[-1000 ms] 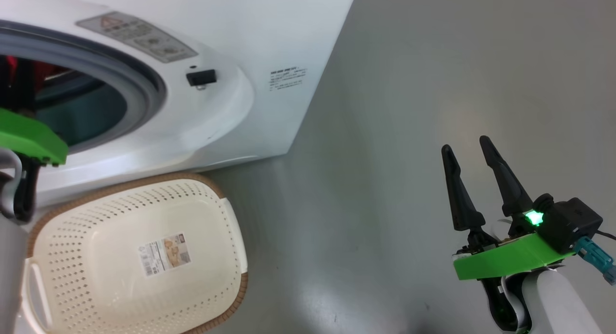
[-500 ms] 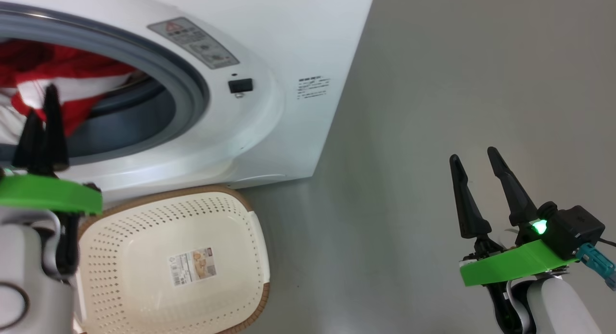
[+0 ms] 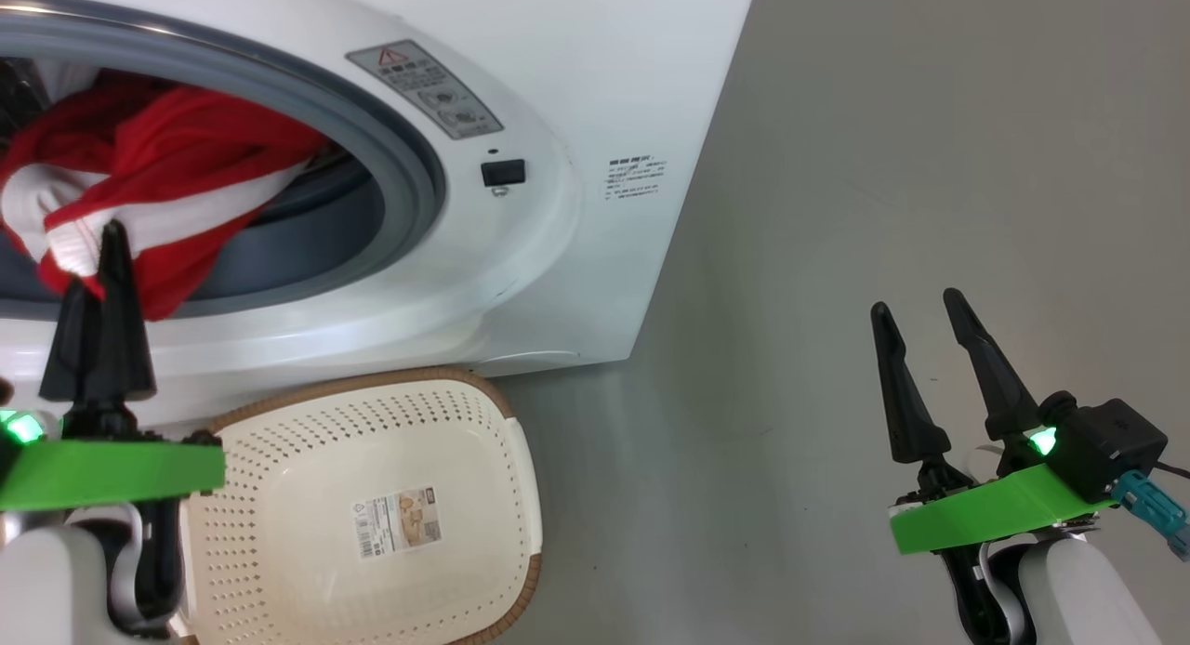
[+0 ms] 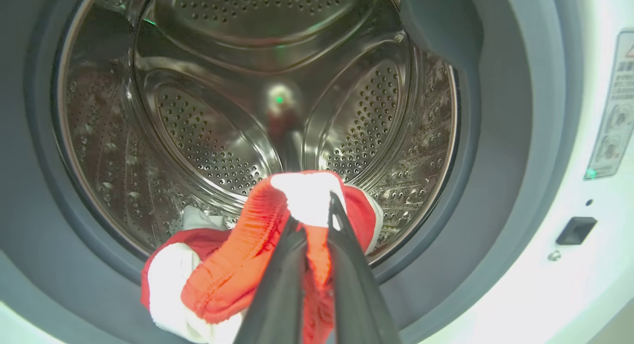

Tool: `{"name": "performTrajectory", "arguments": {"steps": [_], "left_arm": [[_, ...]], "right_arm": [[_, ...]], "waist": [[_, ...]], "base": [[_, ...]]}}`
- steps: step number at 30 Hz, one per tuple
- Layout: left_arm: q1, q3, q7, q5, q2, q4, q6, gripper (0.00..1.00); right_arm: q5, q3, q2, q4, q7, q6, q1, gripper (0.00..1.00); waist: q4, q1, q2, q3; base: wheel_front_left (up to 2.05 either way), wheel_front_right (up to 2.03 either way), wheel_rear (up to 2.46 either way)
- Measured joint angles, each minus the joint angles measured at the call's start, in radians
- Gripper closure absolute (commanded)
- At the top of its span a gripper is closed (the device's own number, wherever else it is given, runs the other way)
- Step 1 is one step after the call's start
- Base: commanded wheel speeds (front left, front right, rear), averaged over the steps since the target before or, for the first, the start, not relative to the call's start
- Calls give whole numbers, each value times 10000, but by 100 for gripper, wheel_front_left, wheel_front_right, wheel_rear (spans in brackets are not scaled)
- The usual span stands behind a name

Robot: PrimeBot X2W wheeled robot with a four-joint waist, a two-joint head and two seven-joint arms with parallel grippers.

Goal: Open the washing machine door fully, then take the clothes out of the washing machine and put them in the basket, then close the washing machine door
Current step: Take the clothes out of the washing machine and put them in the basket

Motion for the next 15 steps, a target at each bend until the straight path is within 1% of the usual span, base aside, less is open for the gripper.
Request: {"name": "performTrajectory", "arguments": {"steps": [7,8,11,15], "left_arm": [[689,408,-2,157,-263,-1549,0,100],[748,541,-2,255,-362,-2013,0,100],[795,727,-2,362,-479,-2798,0,100],[901,798,-6,558,-644,-3937,0,100]], "right_arm": [[4,-46,0,15,0,0,174,0],[4,-63,0,15,0,0,176,0],[4,-82,0,15,0,0,176,0],[4,-100,0,15,0,0,176,0]], "waist": [[22,0,0,-75],[31,0,0,-73],[43,0,0,-65],[46,0,0,-60]], "base": [[0,0,0],[0,0,0],[0,0,0],[0,0,0]]}}
